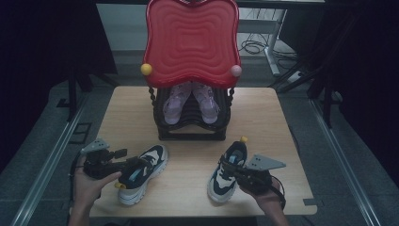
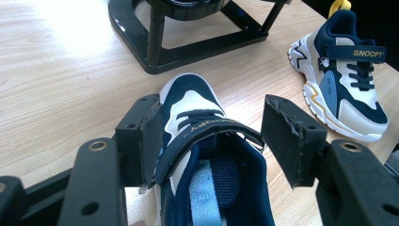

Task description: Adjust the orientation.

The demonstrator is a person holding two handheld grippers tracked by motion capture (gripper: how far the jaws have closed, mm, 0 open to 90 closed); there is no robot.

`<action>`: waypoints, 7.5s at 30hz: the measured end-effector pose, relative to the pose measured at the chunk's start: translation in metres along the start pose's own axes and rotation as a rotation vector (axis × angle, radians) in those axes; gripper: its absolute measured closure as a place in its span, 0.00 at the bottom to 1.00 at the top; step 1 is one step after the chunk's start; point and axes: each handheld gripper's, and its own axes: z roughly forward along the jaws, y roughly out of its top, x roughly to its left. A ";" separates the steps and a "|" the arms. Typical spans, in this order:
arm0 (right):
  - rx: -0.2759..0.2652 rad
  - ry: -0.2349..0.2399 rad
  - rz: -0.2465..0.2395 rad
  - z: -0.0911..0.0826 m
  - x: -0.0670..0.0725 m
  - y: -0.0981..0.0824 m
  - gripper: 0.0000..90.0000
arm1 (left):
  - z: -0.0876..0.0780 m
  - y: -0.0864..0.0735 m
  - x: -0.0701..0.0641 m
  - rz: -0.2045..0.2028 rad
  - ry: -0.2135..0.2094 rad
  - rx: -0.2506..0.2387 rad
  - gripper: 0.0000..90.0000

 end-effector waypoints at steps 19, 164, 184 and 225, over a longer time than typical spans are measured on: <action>0.053 -0.047 0.048 -0.026 -0.020 -0.041 1.00 | 0.002 -0.001 0.000 -0.003 -0.004 0.010 0.43; -0.046 -0.122 0.215 0.008 -0.126 -0.012 1.00 | 0.000 -0.005 0.002 0.001 0.011 0.015 0.43; 0.010 -0.027 0.195 0.012 -0.124 -0.038 1.00 | 0.003 -0.005 0.002 0.007 0.014 0.034 0.43; 0.055 -0.110 0.113 -0.032 -0.045 -0.062 1.00 | -0.001 -0.007 0.008 -0.017 0.015 0.041 0.42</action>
